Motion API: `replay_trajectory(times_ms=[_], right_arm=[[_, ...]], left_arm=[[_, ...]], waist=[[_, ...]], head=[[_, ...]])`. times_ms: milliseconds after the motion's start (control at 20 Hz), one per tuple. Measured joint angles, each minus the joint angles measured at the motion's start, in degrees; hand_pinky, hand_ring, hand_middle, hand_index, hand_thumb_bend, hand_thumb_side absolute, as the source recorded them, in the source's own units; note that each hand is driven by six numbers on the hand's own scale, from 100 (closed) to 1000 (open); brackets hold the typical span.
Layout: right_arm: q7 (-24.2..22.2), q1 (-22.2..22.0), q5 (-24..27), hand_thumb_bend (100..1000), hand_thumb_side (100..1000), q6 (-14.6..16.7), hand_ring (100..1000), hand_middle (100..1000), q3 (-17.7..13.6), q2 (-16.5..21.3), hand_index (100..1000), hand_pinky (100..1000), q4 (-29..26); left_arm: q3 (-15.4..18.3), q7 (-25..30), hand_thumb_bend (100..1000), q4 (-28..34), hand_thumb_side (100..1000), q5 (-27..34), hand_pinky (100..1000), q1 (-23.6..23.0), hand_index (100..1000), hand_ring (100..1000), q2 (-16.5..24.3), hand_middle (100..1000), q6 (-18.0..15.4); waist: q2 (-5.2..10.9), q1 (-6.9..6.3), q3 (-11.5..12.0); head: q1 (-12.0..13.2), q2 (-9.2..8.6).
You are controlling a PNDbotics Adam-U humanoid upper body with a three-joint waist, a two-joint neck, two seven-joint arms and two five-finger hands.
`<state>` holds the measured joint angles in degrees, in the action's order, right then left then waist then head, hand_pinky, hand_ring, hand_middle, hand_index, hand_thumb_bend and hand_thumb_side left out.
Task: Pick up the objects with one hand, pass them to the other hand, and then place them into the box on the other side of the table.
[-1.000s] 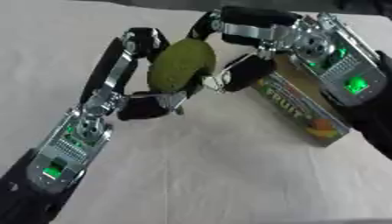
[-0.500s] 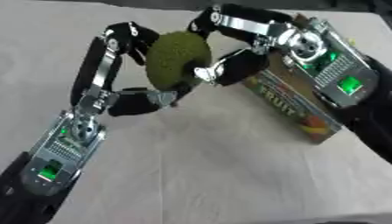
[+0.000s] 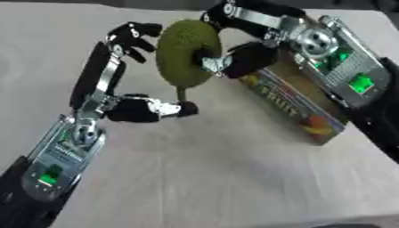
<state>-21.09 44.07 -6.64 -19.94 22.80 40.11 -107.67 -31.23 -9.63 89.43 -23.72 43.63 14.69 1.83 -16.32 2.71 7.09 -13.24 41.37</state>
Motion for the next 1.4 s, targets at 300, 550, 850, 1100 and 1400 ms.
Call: replay_trajectory(times_ms=[300,550,850,1100,1400], right_arm=[[5.2,-5.7,3.6,100,164,-0.8,644,533,-5.5,4.6,647,921,-1.2],[15.1,-14.9,8.4,100,147,-1.3,649,535,-14.1,10.6,651,925,-0.7],[23.6,-21.4,11.0,100,157,0.8,655,533,-20.8,15.0,650,925,3.7],[25.7,-22.4,10.6,100,178,2.6,658,533,-22.3,16.1,651,920,8.0],[26.2,-22.8,7.8,100,209,3.8,678,543,-22.4,16.1,663,914,13.3]], left_arm=[[1.4,-0.8,1000,0.0,437,-0.4,551,-1.9,817,625,3.4,671,2.4],[7.2,-6.8,958,4.3,427,4.9,538,-7.2,778,598,10.2,634,6.4],[16.1,-14.5,909,10.8,420,8.1,538,-14.6,763,592,15.8,622,10.5],[20.5,-19.3,898,12.5,412,8.1,540,-17.5,758,594,16.0,623,11.6],[22.4,-22.1,892,13.0,408,7.6,540,-18.2,757,594,16.0,620,11.9]], waist=[[0.02,-1.14,-0.7],[0.01,-2.56,-0.6],[-0.32,-3.56,-0.3],[-0.43,-3.73,0.2],[-0.78,-3.72,0.9]], head=[[-0.8,0.37],[-2.2,0.24],[-4.1,-0.24],[-5.2,-1.36],[-6.8,-3.03]])
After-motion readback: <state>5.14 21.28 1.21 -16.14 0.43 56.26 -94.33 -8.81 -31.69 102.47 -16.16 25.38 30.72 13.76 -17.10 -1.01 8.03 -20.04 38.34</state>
